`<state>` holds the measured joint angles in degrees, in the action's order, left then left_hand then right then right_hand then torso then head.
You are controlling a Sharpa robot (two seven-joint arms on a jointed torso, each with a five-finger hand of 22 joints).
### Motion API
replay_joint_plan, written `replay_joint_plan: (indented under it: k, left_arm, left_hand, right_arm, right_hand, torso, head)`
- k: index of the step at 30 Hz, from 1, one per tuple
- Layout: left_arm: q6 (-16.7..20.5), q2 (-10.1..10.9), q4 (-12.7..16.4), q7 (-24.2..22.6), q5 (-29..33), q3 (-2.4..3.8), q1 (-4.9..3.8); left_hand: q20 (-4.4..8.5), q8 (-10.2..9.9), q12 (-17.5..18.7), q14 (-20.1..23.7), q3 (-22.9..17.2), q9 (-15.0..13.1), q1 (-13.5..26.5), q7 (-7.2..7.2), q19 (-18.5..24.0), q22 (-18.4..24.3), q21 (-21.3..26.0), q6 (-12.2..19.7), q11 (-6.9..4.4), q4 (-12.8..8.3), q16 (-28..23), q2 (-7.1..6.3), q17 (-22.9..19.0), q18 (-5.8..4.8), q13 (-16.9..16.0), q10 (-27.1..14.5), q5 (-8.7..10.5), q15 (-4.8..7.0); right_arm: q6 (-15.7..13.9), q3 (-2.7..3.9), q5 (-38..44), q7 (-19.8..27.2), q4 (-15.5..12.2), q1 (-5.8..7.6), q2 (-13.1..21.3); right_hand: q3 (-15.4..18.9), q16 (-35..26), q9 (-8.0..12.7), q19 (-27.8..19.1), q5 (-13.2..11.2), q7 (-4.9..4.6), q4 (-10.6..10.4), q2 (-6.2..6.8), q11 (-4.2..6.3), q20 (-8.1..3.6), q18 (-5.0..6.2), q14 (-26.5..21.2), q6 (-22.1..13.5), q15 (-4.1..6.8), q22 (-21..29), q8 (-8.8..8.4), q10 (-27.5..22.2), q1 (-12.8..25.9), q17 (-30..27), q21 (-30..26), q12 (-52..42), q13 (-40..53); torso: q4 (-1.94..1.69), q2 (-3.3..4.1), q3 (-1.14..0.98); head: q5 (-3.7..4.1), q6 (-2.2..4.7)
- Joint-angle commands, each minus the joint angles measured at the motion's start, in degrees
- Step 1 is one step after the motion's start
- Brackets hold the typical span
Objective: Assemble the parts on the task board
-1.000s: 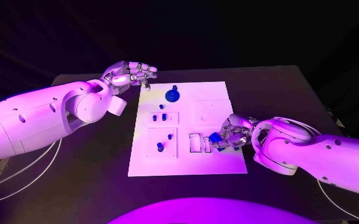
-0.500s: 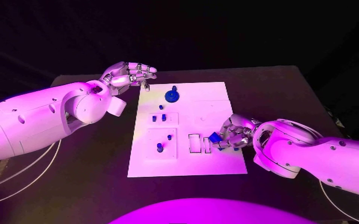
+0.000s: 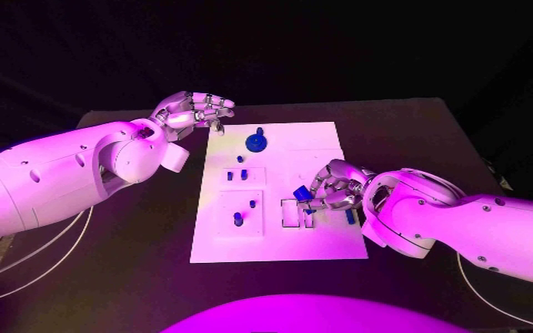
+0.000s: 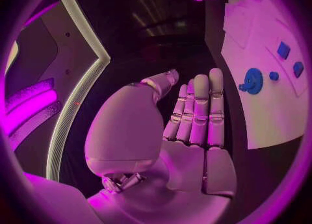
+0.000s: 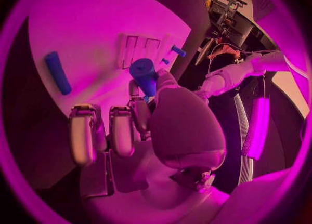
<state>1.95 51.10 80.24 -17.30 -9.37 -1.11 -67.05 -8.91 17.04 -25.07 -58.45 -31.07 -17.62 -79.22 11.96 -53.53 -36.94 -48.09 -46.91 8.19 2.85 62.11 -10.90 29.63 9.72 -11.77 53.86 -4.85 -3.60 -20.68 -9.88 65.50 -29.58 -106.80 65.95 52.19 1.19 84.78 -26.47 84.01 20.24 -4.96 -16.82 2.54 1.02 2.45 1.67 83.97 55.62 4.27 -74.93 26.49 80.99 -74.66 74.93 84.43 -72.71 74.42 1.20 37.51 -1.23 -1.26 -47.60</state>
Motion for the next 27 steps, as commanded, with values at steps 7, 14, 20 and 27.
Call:
replay_joint_plan:
  k: [7,14,20,27]
  left_arm:
    - [-0.87,-0.2,0.17,-0.66,0.35,0.04,-0.03]
    - [-0.97,-0.26,0.15,-0.64,0.36,0.04,-0.03]
    - [-1.01,-0.26,0.16,-0.6,0.36,0.04,-0.03]
    - [-1.02,-0.2,0.18,-0.54,0.36,0.04,-0.04]
  left_hand:
    - [-0.23,-0.04,-0.24,0.33,0.12,-0.1,0.37,0.28,-0.29,0.1,0.24,0.38,-0.06,0.36,-0.2,0.21,-0.07,0.84,0.05,-0.5,-0.17,-0.19]
    - [-0.23,-0.04,-0.24,0.33,0.12,-0.1,0.37,0.28,-0.29,0.1,0.24,0.38,-0.06,0.36,-0.2,0.21,-0.07,0.84,0.05,-0.5,-0.17,-0.19]
    - [-0.23,-0.04,-0.24,0.33,0.12,-0.1,0.37,0.28,-0.29,0.1,0.24,0.38,-0.06,0.36,-0.2,0.21,-0.07,0.84,0.05,-0.5,-0.17,-0.19]
    - [-0.23,-0.01,-0.27,0.32,0.14,-0.11,0.41,0.28,-0.32,0.14,0.29,0.38,-0.06,0.44,-0.19,0.23,-0.07,0.85,0.05,-0.51,-0.18,-0.19]
  right_arm:
    - [4.15,-0.15,-3.57,0.15,1.46,-0.88,-2.91]
    - [4.76,-0.17,-3.58,-0.63,2.05,-1.09,-3.71]
    - [5.72,-0.18,-3.51,-1.14,2.22,-1.18,-4.12]
    - [6.0,-0.18,-2.82,-2.09,2.52,-1.22,-4.25]
  right_hand:
    - [-1.04,0.6,-2.58,4.13,-1.79,2.04,0.06,-0.94,0.2,-0.7,-0.62,4.25,2.91,0.4,-13.69,0.39,1.04,1.63,5.45,0.37,-0.79,0.84]
    - [-1.12,0.73,-2.64,4.2,-2.49,2.08,0.05,-0.82,0.23,-0.73,-0.66,4.29,3.15,0.43,-13.75,0.41,1.29,2.54,5.71,0.61,-1.01,1.2]
    - [-1.04,0.83,-2.72,4.16,-3.17,2.06,0.04,-0.6,0.22,-0.75,-0.65,4.31,3.31,0.43,-13.73,0.4,1.44,3.78,5.9,0.54,-1.05,1.43]
    - [-0.65,0.89,-2.87,4.18,-3.8,2.01,0.04,-0.1,0.18,-0.73,-0.67,4.32,3.45,0.39,-13.75,0.43,1.56,5.52,6.0,0.64,-1.01,1.67]
  torso:
    - [-0.02,0.03,0.05]
    - [-0.04,0.01,0.06]
    - [-0.03,0.01,0.06]
    - [-0.01,0.01,0.03]
  head:
    - [-0.42,-0.3]
    - [-0.54,-0.47]
    - [-0.57,-0.48]
    - [-0.65,-0.44]
